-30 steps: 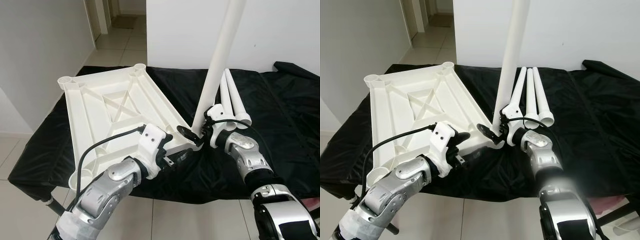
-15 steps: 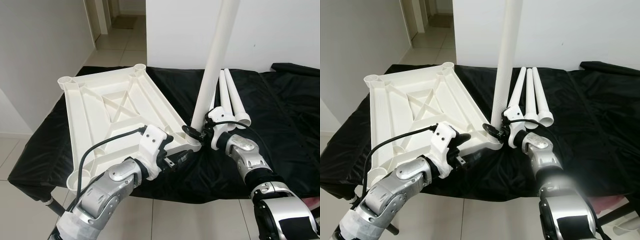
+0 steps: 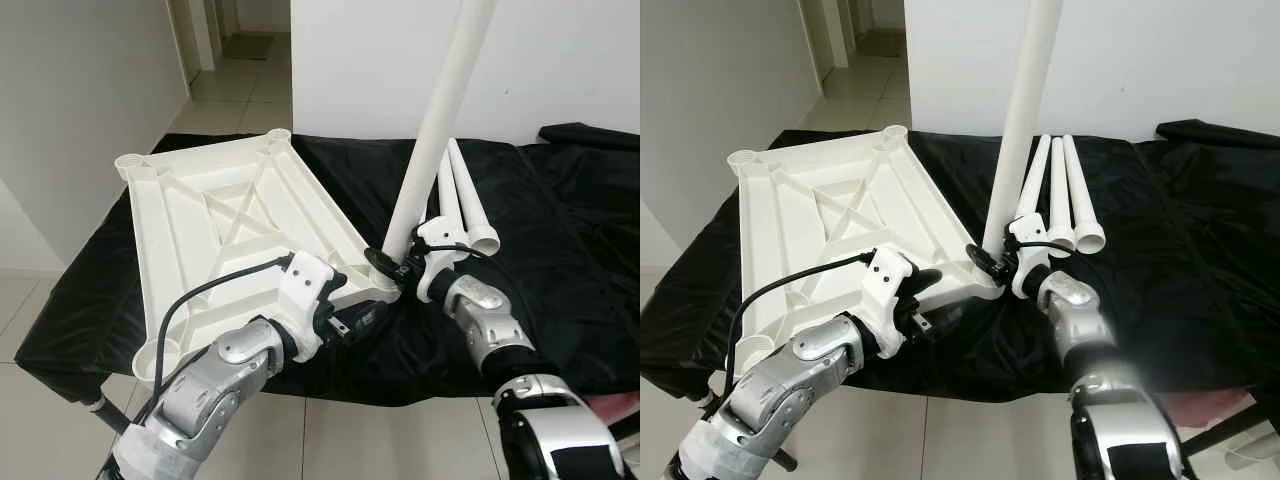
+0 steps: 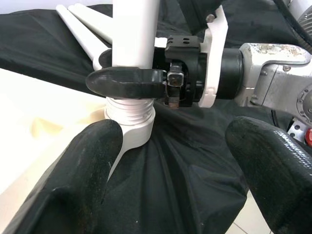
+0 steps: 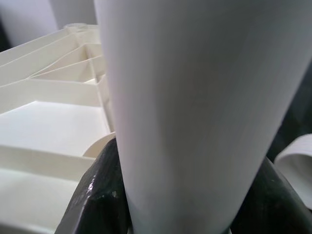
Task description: Building children table
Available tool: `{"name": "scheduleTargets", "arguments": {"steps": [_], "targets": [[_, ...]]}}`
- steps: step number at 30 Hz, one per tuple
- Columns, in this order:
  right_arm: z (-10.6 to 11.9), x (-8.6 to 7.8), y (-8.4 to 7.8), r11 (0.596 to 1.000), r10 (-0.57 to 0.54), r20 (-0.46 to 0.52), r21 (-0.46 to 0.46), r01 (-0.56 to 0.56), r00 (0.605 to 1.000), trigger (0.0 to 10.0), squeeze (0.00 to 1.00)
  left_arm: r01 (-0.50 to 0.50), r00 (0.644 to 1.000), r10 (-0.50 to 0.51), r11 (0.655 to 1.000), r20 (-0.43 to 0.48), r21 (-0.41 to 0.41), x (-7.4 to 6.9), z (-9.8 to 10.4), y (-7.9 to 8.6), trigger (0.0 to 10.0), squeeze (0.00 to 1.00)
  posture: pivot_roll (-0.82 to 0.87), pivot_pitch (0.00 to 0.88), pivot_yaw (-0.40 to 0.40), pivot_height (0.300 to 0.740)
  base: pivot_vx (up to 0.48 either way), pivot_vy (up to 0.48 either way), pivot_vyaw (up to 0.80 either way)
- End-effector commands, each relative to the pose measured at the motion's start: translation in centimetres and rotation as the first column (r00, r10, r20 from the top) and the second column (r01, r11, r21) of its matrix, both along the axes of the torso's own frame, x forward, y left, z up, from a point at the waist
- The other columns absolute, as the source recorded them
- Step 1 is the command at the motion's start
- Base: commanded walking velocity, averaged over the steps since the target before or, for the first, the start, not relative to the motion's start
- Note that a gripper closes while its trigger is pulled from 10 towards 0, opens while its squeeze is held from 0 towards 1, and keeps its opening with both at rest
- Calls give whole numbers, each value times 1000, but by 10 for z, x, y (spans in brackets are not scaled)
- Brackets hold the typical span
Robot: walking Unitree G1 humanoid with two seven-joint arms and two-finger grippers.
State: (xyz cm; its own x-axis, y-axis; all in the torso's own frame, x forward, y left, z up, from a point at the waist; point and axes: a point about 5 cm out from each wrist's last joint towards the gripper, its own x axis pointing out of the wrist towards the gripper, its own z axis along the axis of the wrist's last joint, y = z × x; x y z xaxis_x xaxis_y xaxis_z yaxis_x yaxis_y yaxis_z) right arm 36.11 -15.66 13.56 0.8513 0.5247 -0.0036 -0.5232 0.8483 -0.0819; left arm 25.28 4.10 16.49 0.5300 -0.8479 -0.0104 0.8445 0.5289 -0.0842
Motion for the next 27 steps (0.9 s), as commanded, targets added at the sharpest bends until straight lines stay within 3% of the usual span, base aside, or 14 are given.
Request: {"name": "scheduleTargets", "arguments": {"steps": [1,8,10,14,16,20,27], "targets": [[-12,-3,0,998,-52,-63,24,53,997,10000,0,94,996,-94,996,-7,1,-5,-1,-1,10000,0,-12,16,30,740,0,0,0],[-7,-5,11,991,-124,-32,40,125,992,10000,0,79,997,-79,997,-4,0,-2,-1,1,10000,0,-13,16,28,740,0,0,0],[-8,-14,27,956,-258,-73,124,266,963,10000,0,76,997,-76,997,-5,6,-1,-2,3,10000,0,-9,13,19,740,0,0,0],[-7,-23,37,920,-340,-97,172,353,935,10000,0,72,997,-72,997,-7,10,-1,-3,5,10000,0,-13,8,19,740,0,0,0],[-2,-35,49,880,-425,-73,199,431,902,10000,0,71,997,-71,997,-8,14,0,-4,5,10000,0,-12,0,15,740,0,0,0],[3,-46,60,852,-471,-68,223,474,879,10000,0,71,997,-71,997,-1,14,1,-3,4,10000,0,-11,0,16,740,0,0,0],[3,-54,69,857,-464,-66,222,466,884,10000,0,67,998,-67,998,4,18,3,-2,6,10000,0,-7,0,15,740,0,0,0]]}}
